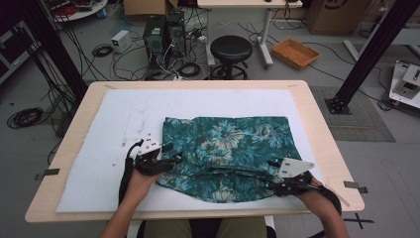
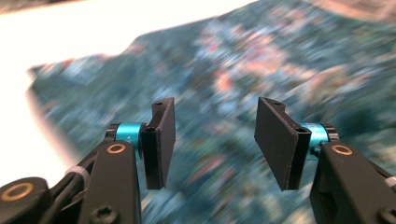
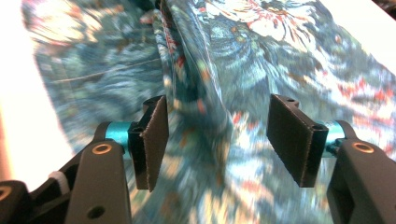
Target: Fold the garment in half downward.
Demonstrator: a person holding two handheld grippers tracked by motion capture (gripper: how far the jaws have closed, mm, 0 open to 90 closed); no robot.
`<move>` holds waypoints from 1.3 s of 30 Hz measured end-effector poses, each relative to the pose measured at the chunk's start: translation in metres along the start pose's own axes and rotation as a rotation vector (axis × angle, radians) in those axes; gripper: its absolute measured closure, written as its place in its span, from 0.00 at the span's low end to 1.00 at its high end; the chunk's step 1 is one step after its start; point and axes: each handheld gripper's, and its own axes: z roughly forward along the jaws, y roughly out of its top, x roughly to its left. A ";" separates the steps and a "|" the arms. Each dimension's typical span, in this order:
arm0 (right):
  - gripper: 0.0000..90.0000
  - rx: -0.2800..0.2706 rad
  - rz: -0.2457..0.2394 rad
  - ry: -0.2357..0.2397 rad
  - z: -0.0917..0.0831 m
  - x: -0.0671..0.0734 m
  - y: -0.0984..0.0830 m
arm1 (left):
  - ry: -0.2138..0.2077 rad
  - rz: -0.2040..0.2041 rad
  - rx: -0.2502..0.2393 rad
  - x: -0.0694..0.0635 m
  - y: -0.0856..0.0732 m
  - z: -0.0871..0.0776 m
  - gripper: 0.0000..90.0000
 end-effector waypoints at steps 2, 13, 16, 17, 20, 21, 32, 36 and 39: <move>0.49 -0.056 0.087 -0.016 -0.014 -0.005 -0.009 | 0.010 -0.009 0.033 0.002 -0.005 0.000 0.54; 0.64 0.126 0.408 -0.260 -0.016 -0.029 -0.055 | 0.018 0.024 0.183 -0.004 -0.017 0.006 0.76; 0.68 0.115 0.452 -0.264 -0.016 -0.032 -0.056 | 0.023 0.028 0.178 -0.003 -0.019 0.004 0.89; 0.68 0.115 0.452 -0.264 -0.016 -0.032 -0.056 | 0.023 0.028 0.178 -0.003 -0.019 0.004 0.93; 0.74 0.113 0.473 -0.261 -0.015 -0.034 -0.055 | 0.024 0.018 0.158 -0.004 -0.018 -0.002 0.96; 0.74 0.104 0.479 -0.257 -0.016 -0.034 -0.055 | 0.017 0.013 0.151 -0.003 -0.018 -0.005 0.96; 0.93 0.094 0.471 -0.246 -0.007 -0.030 -0.050 | 0.014 0.045 0.168 -0.012 -0.025 -0.002 0.96; 0.99 0.115 0.431 -0.258 -0.009 -0.028 -0.048 | -0.040 0.008 0.152 -0.008 -0.022 -0.012 0.98; 1.00 0.082 0.436 -0.255 -0.021 -0.028 -0.047 | -0.101 -0.045 0.104 -0.003 -0.018 -0.027 0.98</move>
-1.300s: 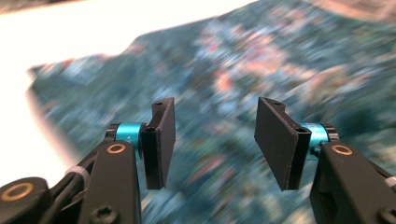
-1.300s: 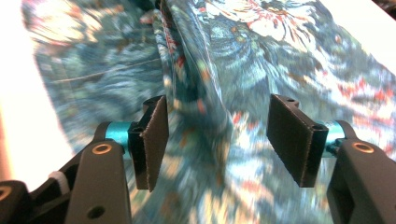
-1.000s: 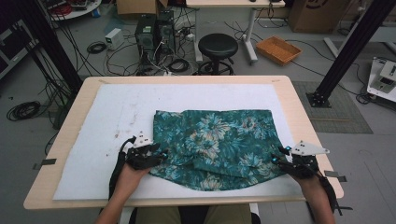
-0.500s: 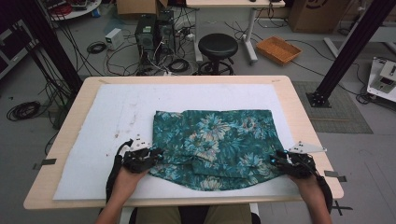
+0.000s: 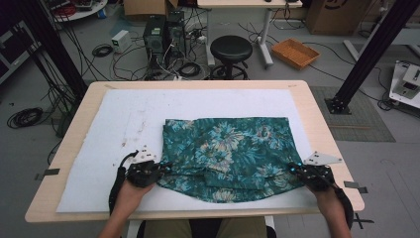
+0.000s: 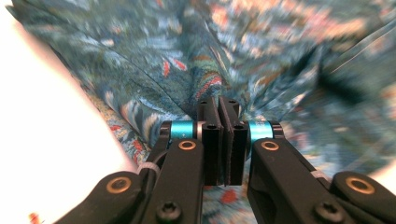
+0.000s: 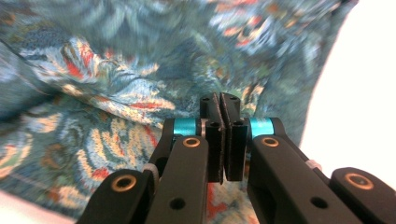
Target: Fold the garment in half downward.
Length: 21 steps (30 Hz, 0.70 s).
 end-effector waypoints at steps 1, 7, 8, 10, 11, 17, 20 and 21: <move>1.00 -0.011 0.004 0.001 -0.006 -0.001 0.000 | -0.027 -0.019 -0.014 0.001 0.000 -0.005 0.98; 0.93 0.013 0.003 0.001 -0.017 -0.002 0.004 | -0.063 -0.020 -0.001 -0.002 -0.005 -0.005 0.94; 0.78 0.023 0.006 -0.026 -0.013 -0.001 0.004 | -0.037 -0.022 0.000 -0.002 -0.007 -0.002 0.84; 0.72 0.025 0.017 -0.047 -0.011 0.001 0.004 | -0.008 -0.034 -0.008 -0.001 -0.007 0.000 0.65; 0.65 -0.038 -0.003 -0.007 -0.010 0.009 0.010 | 0.042 -0.039 -0.041 0.001 -0.006 0.000 0.61; 0.59 -0.141 -0.128 0.260 0.005 0.051 0.032 | 0.093 -0.003 -0.121 0.006 -0.006 0.000 0.49; 0.60 -0.134 -0.220 0.394 0.021 0.077 0.043 | 0.103 0.002 -0.137 0.009 -0.006 0.002 0.44; 0.61 -0.120 -0.254 0.430 0.027 0.084 0.047 | 0.106 -0.005 -0.144 0.011 -0.005 0.002 0.42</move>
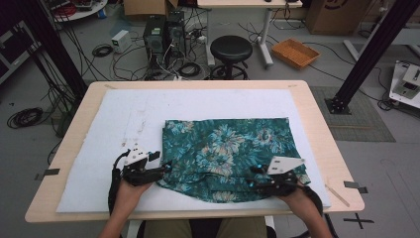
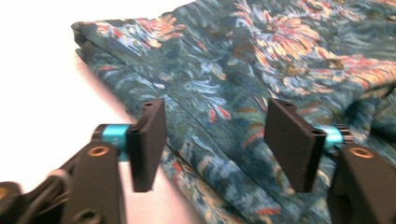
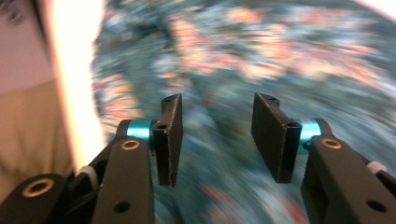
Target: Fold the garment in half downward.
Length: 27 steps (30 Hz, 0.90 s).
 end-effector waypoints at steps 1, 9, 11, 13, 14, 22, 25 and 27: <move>0.62 0.021 -0.023 0.029 0.008 0.003 0.003 | 0.005 -0.007 -0.002 0.001 0.000 0.000 0.42; 0.96 0.149 -0.042 0.170 0.044 0.004 0.012 | 0.031 -0.022 0.006 0.006 -0.002 -0.001 0.42; 0.99 0.148 -0.027 0.213 0.039 0.004 0.013 | 0.035 -0.030 0.008 0.007 -0.002 0.000 0.42; 1.00 0.109 -0.021 0.281 0.031 0.005 0.014 | 0.041 -0.037 0.007 0.007 -0.002 0.000 0.42; 1.00 0.091 -0.022 0.310 0.027 0.005 0.015 | 0.042 -0.039 0.008 0.007 -0.002 0.000 0.42; 0.71 0.120 0.026 0.251 0.027 0.003 0.012 | 0.009 -0.034 0.052 -0.005 -0.001 0.005 0.47; 0.61 0.090 0.047 0.166 0.027 -0.001 0.010 | 0.013 0.014 0.116 -0.016 -0.003 0.010 0.53; 0.59 0.061 0.058 0.086 0.018 -0.006 0.009 | 0.030 0.048 0.166 -0.020 -0.005 0.013 0.60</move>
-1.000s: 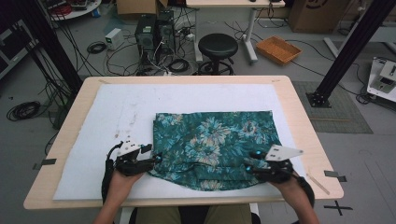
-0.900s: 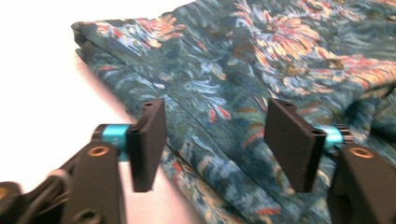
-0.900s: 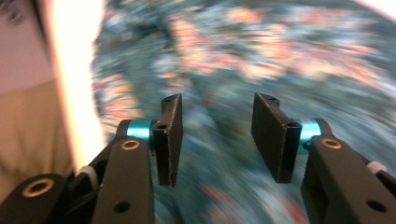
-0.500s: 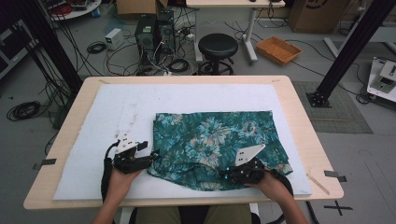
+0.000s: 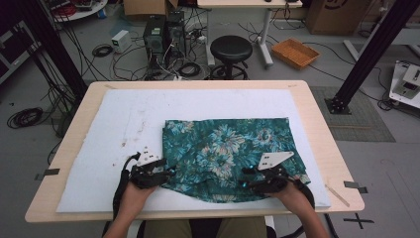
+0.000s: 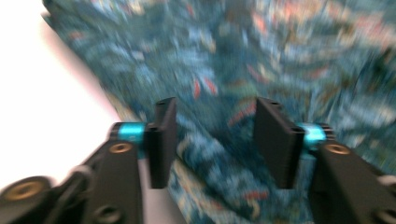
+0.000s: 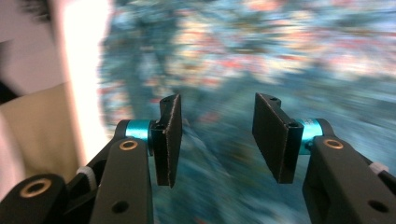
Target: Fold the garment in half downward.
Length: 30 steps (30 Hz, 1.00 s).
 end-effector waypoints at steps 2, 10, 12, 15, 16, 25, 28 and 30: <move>0.59 -0.016 0.027 -0.092 -0.014 -0.008 -0.007 | 0.012 0.028 0.040 -0.002 -0.002 0.001 0.69; 0.66 0.120 0.258 -0.522 -0.055 -0.043 -0.047 | 0.085 0.005 0.048 0.002 -0.002 -0.005 0.96; 0.67 0.150 0.302 -0.556 -0.061 -0.048 -0.055 | 0.099 -0.001 0.044 0.004 -0.002 -0.006 0.96; 0.70 0.121 0.334 -0.532 -0.065 -0.053 -0.059 | 0.106 -0.011 0.043 0.009 0.001 0.000 0.93; 0.70 0.121 0.340 -0.529 -0.065 -0.054 -0.058 | 0.106 -0.018 0.038 0.010 0.001 0.002 0.90; 0.61 -0.031 0.354 -0.637 -0.076 -0.067 -0.046 | 0.105 -0.128 -0.054 0.032 0.012 0.011 0.62; 0.74 0.024 0.392 -0.634 -0.068 -0.082 -0.049 | 0.128 -0.135 0.023 0.035 0.017 0.025 0.68; 0.84 0.056 0.395 -0.631 -0.061 -0.087 -0.051 | 0.137 -0.099 0.016 0.032 0.019 0.026 0.77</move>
